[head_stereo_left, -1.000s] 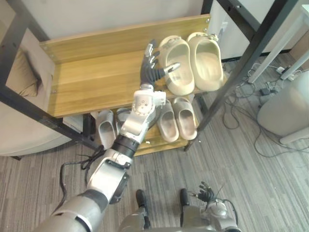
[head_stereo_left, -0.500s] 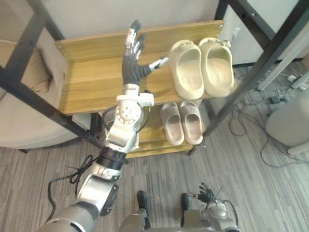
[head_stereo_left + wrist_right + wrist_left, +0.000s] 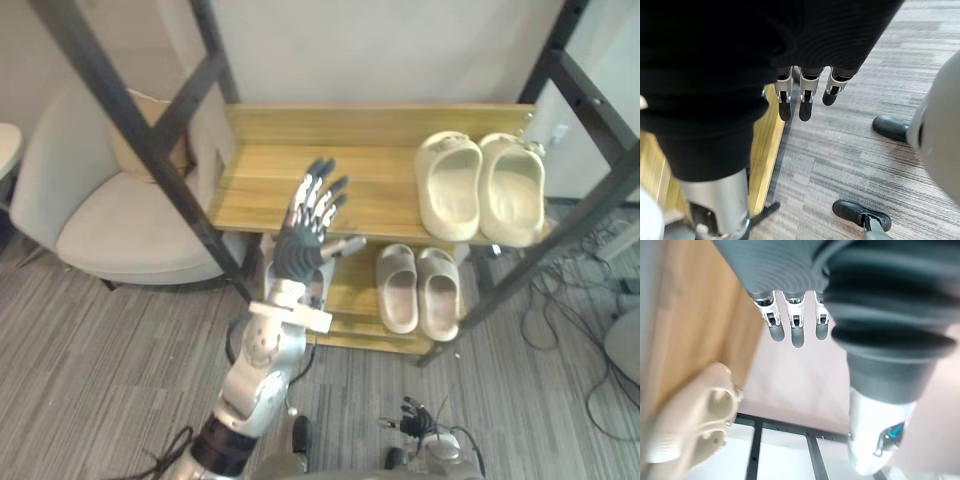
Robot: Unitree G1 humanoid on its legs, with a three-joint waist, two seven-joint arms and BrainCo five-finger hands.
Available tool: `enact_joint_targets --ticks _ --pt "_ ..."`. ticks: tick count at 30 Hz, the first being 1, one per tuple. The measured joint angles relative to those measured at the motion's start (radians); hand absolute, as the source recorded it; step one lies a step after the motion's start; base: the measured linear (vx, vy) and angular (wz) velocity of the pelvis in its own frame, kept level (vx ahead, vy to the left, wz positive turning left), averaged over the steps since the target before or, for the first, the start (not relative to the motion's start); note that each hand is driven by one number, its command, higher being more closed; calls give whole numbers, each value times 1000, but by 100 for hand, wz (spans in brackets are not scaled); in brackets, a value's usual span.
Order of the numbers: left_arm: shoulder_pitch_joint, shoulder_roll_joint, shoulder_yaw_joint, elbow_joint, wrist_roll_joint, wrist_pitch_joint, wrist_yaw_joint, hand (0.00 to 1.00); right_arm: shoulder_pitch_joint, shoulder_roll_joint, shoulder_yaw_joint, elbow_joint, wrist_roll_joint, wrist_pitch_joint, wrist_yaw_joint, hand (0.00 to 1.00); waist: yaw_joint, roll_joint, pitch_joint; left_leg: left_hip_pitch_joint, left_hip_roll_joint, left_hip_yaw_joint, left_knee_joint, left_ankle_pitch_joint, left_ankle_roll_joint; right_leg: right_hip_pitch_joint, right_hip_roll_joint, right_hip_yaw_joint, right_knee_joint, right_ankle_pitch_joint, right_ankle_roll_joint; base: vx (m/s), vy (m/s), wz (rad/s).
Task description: Organize the slippers on the shoe rack
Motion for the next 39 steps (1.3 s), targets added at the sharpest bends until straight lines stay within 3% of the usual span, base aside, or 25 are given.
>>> enact_joint_targets --ticks 4,8,11,16,21,33,38,39 --pt "153 29 9 84 -10 25 -55 0 12 10 8 0 -21 4 0 0 23 -9 -5 30 -5 -27 0 0 1 41 0 -30 3 -20 2 -14 -14 24" --pt "253 40 40 295 -5 56 -102 0 13 10 14 0 -40 3 0 0 26 -17 -15 33 -2 -47 0 -1 -1 45 2 -51 12 -45 5 -25 -17 13" --pt "270 36 101 502 66 66 -108 0 27 17 13 6 -50 3 1 0 30 -36 -26 36 -1 -58 0 -3 -4 53 2 -61 18 -52 7 -5 -15 12" --pt "259 26 242 840 250 67 -84 0 41 35 -4 5 -79 -8 1 0 28 -64 -43 58 -3 -57 0 -11 -11 73 2 -63 21 -58 0 0 0 0" --pt "204 -11 346 1089 399 69 -12 0 48 37 -18 4 -80 -22 -1 0 30 -69 -42 74 -5 -58 0 -16 -12 87 0 -62 29 -69 2 2 -6 2" --pt "149 -37 397 1200 443 68 53 0 34 38 -48 16 -89 -26 -22 0 23 -62 -29 107 1 -17 -1 -33 -14 83 0 -10 61 -80 2 -3 -1 -11" --pt "134 -31 400 1210 442 70 60 0 22 38 -46 17 -115 -26 -23 0 22 -75 -11 103 -18 -25 5 -49 -11 12 -43 4 213 -163 8 -14 2 1" --pt "119 -23 398 1214 442 72 62 0 11 38 -46 16 -116 -25 -23 0 22 -85 9 94 -30 -44 7 -46 -8 -17 -59 62 312 -200 -1 -22 -31 36"
